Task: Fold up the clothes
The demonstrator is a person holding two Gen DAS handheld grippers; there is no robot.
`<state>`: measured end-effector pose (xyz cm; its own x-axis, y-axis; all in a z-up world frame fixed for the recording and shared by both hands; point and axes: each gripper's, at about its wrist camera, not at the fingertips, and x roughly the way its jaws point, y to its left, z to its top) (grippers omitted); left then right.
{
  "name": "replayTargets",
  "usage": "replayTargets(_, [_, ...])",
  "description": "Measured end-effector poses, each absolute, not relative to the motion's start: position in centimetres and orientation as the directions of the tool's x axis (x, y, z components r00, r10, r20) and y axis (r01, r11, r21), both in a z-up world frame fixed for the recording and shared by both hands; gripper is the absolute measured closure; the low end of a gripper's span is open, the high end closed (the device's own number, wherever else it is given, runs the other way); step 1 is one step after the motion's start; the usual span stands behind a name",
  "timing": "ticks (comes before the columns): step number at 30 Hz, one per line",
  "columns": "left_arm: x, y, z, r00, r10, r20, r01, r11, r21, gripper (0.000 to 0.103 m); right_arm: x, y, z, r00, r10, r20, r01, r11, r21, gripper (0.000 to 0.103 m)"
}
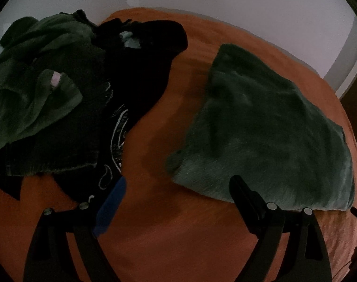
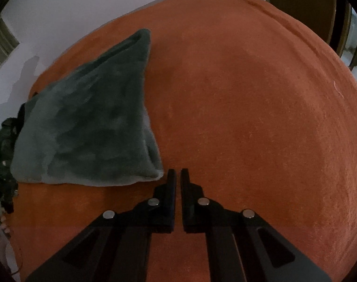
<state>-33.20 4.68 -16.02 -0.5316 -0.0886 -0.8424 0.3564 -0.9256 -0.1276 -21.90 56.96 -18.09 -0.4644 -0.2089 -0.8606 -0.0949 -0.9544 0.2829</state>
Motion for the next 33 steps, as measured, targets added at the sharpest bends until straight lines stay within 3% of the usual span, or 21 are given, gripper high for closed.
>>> replayTargets(2, [-33.2, 4.6, -16.2, -0.534, -0.077, -0.842, 0.355, -0.924, -0.140, 0.012, -21.7, 56.6, -17.9, -0.463, -0.230, -0.856, -0.078, -0.952, 0.297, 0.083])
replayTargets(4, [-33.3, 4.6, -16.3, -0.535, -0.064, -0.842, 0.352, -0.923, -0.153, 0.012, -21.8, 55.9, -17.9, -0.465, -0.257, -0.847, -0.057, -0.946, 0.318, 0.041])
replayTargets(7, [-33.4, 4.8, -16.4, -0.539, -0.057, -0.840, 0.333, -0.931, -0.151, 0.012, -22.2, 55.0, -17.6, -0.483, -0.285, -0.828, -0.044, -0.936, 0.348, 0.036])
replayTargets(11, [-33.4, 4.9, -16.7, -0.539, -0.052, -0.841, 0.309, -0.941, -0.140, 0.012, -23.0, 54.0, -18.1, -0.459, -0.299, -0.836, -0.026, -0.937, 0.349, 0.037])
replayTargets(12, [-33.3, 4.9, -16.7, -0.541, -0.055, -0.839, 0.306, -0.943, -0.135, 0.012, -23.2, 53.6, -18.3, -0.453, -0.294, -0.841, -0.012, -0.942, 0.336, 0.054])
replayTargets(13, [-33.2, 4.9, -16.8, -0.543, -0.059, -0.838, 0.302, -0.945, -0.129, 0.012, -23.3, 53.0, -18.3, -0.449, -0.272, -0.851, 0.007, -0.954, 0.300, 0.081])
replayTargets(15, [-33.0, 4.9, -16.8, -0.552, -0.070, -0.831, 0.286, -0.952, -0.110, 0.012, -23.3, 52.5, -18.3, -0.444, -0.240, -0.863, 0.026, -0.966, 0.256, 0.089])
replayTargets(20, [-32.7, 4.1, -16.6, -0.585, -0.054, -0.809, 0.235, -0.966, -0.105, 0.012, -23.3, 53.1, -18.1, -0.470, -0.219, -0.855, 0.002, -0.969, 0.247, 0.093])
replayTargets(30, [-34.2, 3.8, -17.1, -0.628, 0.070, -0.775, 0.176, -0.958, -0.229, 0.016, -23.6, 53.0, -19.0, -0.479, -0.253, -0.840, 0.012, -0.959, 0.282, 0.093])
replayTargets(32, [-34.7, 4.0, -17.5, -0.633, 0.097, -0.768, 0.152, -0.957, -0.246, 0.050, -24.2, 53.0, -19.3, -0.475, -0.264, -0.839, 0.003, -0.954, 0.299, 0.093])
replayTargets(33, [-34.9, 3.9, -17.8, -0.628, 0.108, -0.771, 0.147, -0.956, -0.253, 0.072, -24.1, 53.1, -19.2, -0.475, -0.267, -0.839, 0.003, -0.953, 0.302, 0.093])
